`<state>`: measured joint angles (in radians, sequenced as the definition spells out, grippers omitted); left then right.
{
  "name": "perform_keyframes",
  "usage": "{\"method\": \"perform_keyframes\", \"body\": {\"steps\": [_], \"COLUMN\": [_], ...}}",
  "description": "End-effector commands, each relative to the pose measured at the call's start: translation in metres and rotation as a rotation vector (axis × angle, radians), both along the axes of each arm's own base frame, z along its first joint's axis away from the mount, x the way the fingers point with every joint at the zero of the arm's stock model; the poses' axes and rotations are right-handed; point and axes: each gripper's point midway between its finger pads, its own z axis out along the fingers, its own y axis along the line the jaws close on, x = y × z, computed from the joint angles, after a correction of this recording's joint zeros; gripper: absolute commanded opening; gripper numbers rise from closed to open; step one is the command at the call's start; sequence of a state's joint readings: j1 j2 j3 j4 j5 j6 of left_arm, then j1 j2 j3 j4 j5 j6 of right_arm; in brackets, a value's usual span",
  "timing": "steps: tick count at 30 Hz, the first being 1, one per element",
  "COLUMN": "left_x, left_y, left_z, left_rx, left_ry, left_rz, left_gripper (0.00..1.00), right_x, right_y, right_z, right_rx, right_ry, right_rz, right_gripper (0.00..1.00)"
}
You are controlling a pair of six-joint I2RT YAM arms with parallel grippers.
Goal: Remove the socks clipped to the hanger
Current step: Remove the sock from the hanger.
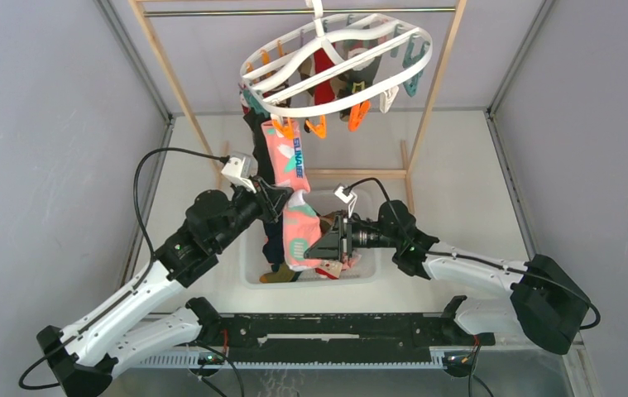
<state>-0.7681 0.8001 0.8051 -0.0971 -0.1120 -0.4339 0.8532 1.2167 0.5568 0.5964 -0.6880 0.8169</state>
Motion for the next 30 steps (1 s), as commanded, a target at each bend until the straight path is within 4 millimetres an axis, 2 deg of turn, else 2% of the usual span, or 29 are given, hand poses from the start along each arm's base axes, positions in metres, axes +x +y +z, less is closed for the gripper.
{"method": "perform_keyframes", "body": {"steps": [1,3,5,6,10,22,30], "left_x": [0.004,0.004,0.004,0.004,0.004,0.007,0.012], "left_y": [0.016,0.02,0.024,0.025,0.031,0.04,0.042], "left_z": [0.027,0.027,0.03,0.031,0.037,0.046,0.044], "left_rx": [0.025,0.041,0.049,0.053,0.067,0.085,0.1], "left_ry": [-0.034,-0.027,-0.029,-0.028,-0.031,-0.03,-0.021], "left_rz": [0.07,0.087,0.097,0.103,0.124,0.171,0.206], "left_gripper": [0.18,0.18,0.18,0.18,0.18,0.17,0.16], "right_x": [0.009,0.013,0.019,0.022,0.031,0.052,0.07], "right_y": [0.001,-0.002,-0.005,-0.007,-0.015,-0.032,-0.024], "right_z": [0.032,0.032,0.031,0.03,0.031,0.057,0.086], "right_rx": [0.051,0.04,0.027,0.019,-0.009,-0.062,-0.028], "right_ry": [-0.088,-0.093,-0.097,-0.1,-0.115,-0.216,-0.26], "right_rz": [-0.03,-0.046,-0.07,-0.082,-0.13,-0.264,-0.319], "right_gripper": [0.15,0.19,0.26,0.33,0.46,0.55,0.57]}}
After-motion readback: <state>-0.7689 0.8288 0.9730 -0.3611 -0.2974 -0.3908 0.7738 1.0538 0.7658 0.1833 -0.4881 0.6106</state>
